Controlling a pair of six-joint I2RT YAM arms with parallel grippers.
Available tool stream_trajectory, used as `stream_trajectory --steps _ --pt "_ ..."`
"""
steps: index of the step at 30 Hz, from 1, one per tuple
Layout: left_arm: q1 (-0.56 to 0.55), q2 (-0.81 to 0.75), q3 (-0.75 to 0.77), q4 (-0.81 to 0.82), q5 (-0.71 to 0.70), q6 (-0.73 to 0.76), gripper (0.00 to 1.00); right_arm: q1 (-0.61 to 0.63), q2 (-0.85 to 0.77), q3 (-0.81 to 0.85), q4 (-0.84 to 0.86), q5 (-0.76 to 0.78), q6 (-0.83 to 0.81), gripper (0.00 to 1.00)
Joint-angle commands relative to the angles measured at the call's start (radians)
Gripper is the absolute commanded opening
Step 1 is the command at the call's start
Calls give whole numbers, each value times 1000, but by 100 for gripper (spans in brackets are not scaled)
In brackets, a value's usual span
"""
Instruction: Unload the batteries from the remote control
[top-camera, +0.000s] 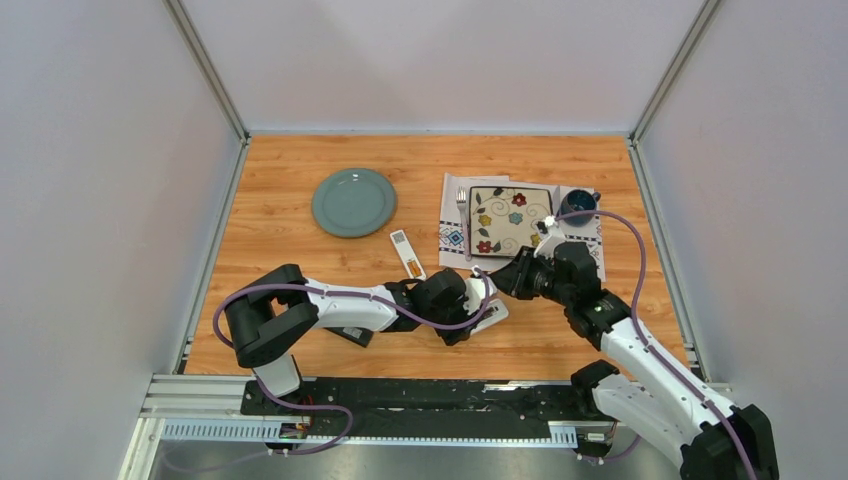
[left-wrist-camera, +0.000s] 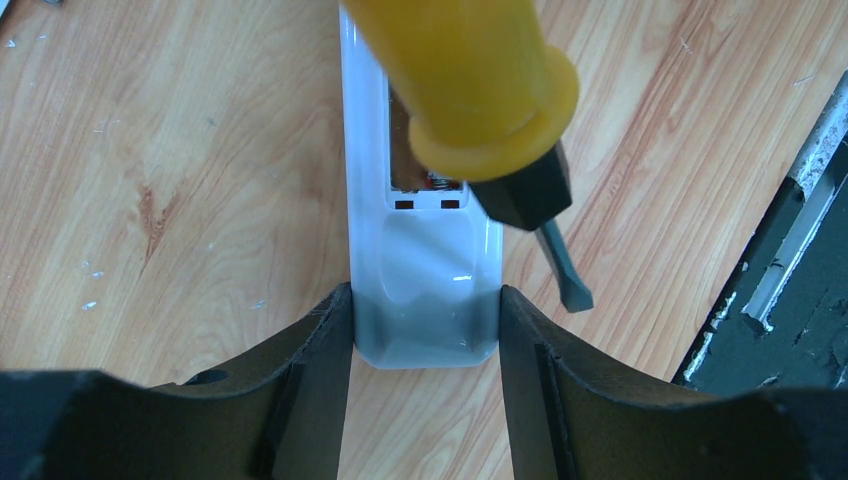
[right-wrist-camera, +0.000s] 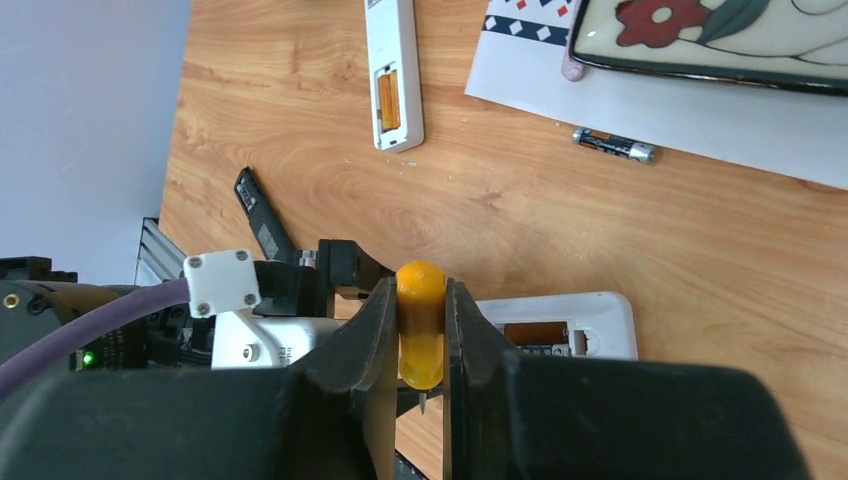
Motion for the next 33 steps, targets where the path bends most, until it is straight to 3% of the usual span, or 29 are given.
stream_trajectory --steps 1,9,11,12,13,15,18,24,33 --pt "-3 61 -29 -112 38 -35 0 -27 -19 13 -24 -5 11 0" --pt "-3 40 -25 -147 -25 -31 1 -81 -24 63 -84 39 -64 0" --pt "-5 20 -23 -178 -62 -17 16 -90 -21 77 -95 40 -75 0" --pt "-5 13 -22 -192 -72 -2 36 -98 -19 82 -98 41 -84 0" --pt "-5 -2 -19 -199 -83 3 44 -101 -18 85 -102 43 -88 0" --pt "-5 -14 -16 -224 -105 23 56 -105 -13 94 -102 44 -98 0" --pt "-5 -26 -8 -252 -178 20 65 -110 -10 108 -104 47 -110 0" --pt "-5 -16 7 -273 -233 18 72 -113 -5 122 -110 55 -125 0" --pt "0 -16 12 -288 -323 -2 69 -113 27 129 -104 50 -147 0"
